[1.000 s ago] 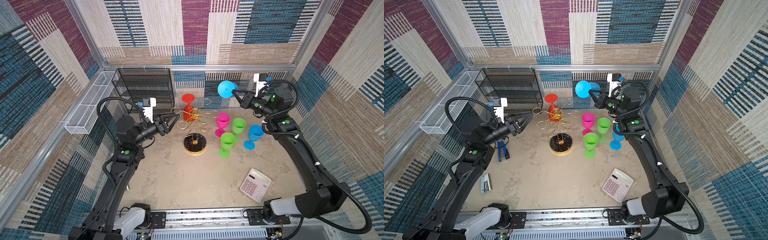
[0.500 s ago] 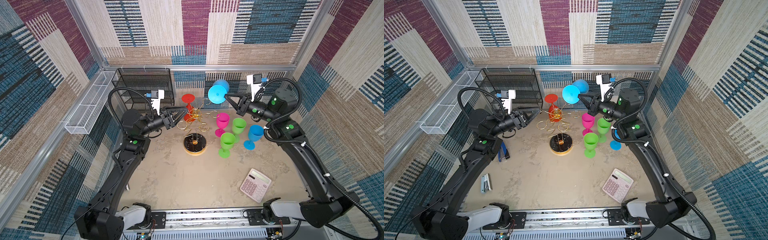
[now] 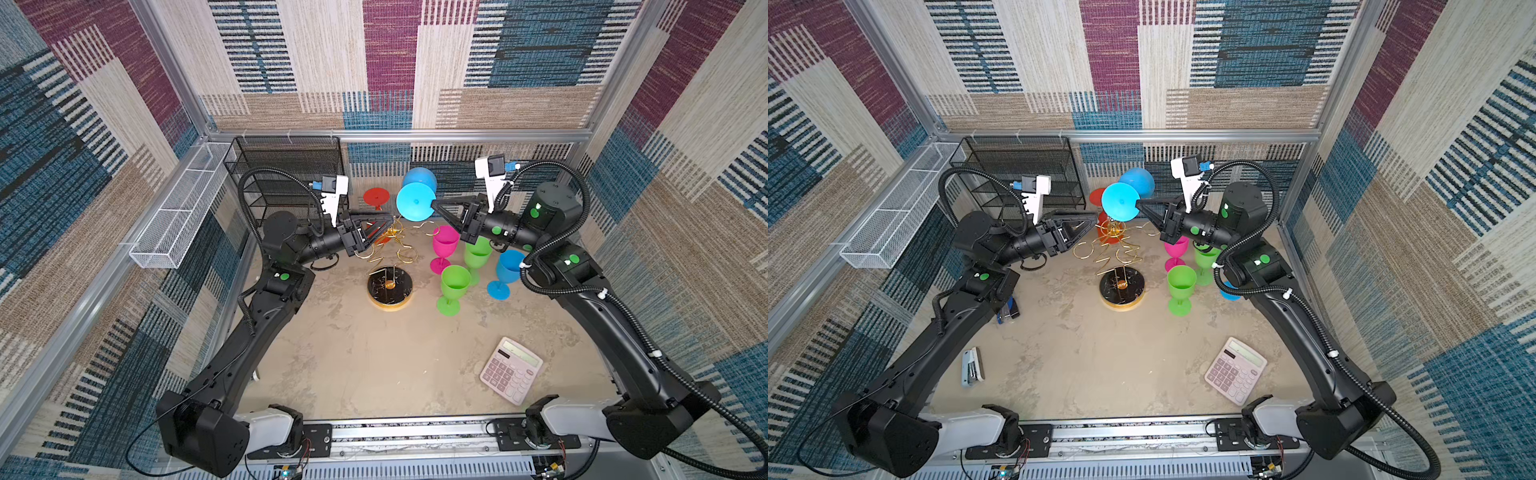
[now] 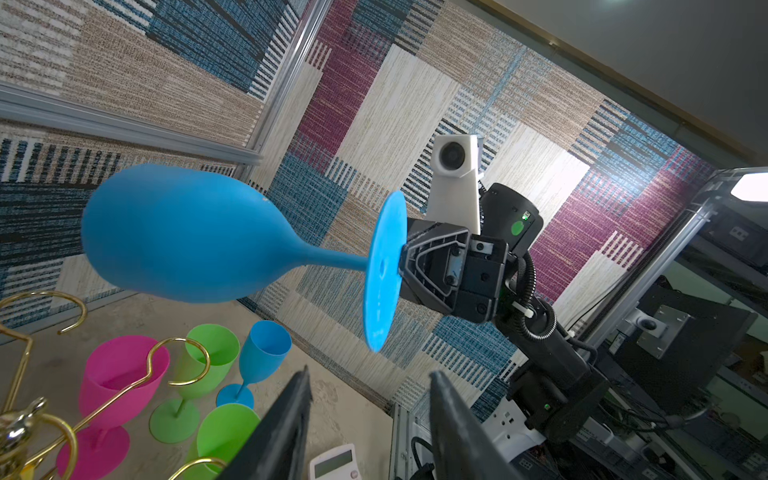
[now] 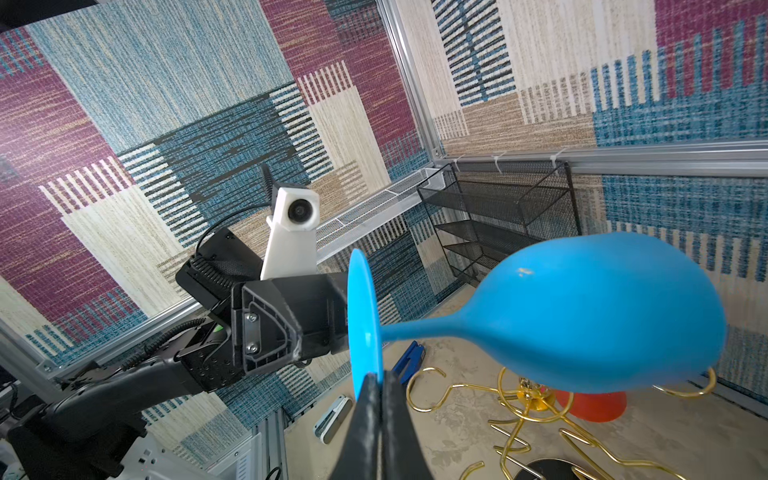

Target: Take the wine glass off the wine glass rack

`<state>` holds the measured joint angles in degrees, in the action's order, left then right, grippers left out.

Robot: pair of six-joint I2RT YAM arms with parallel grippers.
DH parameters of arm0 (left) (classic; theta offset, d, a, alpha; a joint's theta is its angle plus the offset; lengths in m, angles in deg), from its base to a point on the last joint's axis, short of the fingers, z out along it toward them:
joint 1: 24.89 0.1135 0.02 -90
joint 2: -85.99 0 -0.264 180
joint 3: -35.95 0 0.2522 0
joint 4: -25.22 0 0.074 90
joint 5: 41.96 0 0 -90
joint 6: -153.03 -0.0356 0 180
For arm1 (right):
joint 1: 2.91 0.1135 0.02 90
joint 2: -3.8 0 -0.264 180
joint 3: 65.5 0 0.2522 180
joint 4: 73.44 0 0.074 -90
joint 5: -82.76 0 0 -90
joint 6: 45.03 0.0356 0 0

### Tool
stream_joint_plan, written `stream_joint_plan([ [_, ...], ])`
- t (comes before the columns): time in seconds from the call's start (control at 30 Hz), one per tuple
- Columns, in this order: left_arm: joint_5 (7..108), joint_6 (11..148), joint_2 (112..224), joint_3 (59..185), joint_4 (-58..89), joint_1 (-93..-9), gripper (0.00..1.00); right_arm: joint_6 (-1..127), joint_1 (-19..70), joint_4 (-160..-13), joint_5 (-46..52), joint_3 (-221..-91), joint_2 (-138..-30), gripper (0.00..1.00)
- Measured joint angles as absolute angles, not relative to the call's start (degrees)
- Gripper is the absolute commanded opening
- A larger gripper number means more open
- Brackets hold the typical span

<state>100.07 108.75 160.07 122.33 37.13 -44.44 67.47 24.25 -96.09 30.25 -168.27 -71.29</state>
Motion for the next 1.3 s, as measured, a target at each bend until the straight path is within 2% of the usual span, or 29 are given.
stream_joint_plan([
  [0.23,99.39,108.75,160.99,123.42,37.79,-45.66,0.44,67.69,26.15,-96.05,30.19,-167.71,-71.59,0.00],
  [0.73,99.22,109.58,161.93,124.15,37.35,-47.65,0.09,67.71,28.01,-95.48,29.62,-166.96,-72.12,0.00],
  [0.8,99.22,109.64,161.67,124.12,37.09,-47.65,0.01,67.71,28.16,-95.15,29.36,-167.01,-72.23,0.00],
  [0.9,99.00,109.84,161.04,124.10,36.91,-47.65,0.00,67.88,28.38,-94.34,29.25,-167.01,-72.27,0.02],
  [0.93,99.00,109.99,160.86,124.10,36.89,-47.65,0.00,67.88,28.47,-94.19,29.33,-167.01,-72.23,0.09],
  [1.0,99.04,110.89,160.21,124.08,36.37,-47.65,0.00,67.90,28.55,-93.62,29.62,-166.53,-71.77,0.34],
  [1.1,98.30,112.09,158.09,124.06,33.94,-47.65,0.00,67.21,28.62,-94.10,27.78,-164.45,-69.47,0.61],
  [1.17,97.12,113.29,156.29,124.08,32.28,-47.06,0.00,65.65,28.62,-94.01,25.84,-162.37,-66.76,0.73],
  [1.23,96.31,115.54,155.16,124.10,31.56,-46.34,0.00,63.51,28.55,-93.03,23.96,-159.66,-63.55,0.89],
  [1.3,96.29,118.10,154.83,124.10,31.60,-45.90,0.00,60.08,28.58,-91.30,22.14,-156.21,-60.71,0.97],
])
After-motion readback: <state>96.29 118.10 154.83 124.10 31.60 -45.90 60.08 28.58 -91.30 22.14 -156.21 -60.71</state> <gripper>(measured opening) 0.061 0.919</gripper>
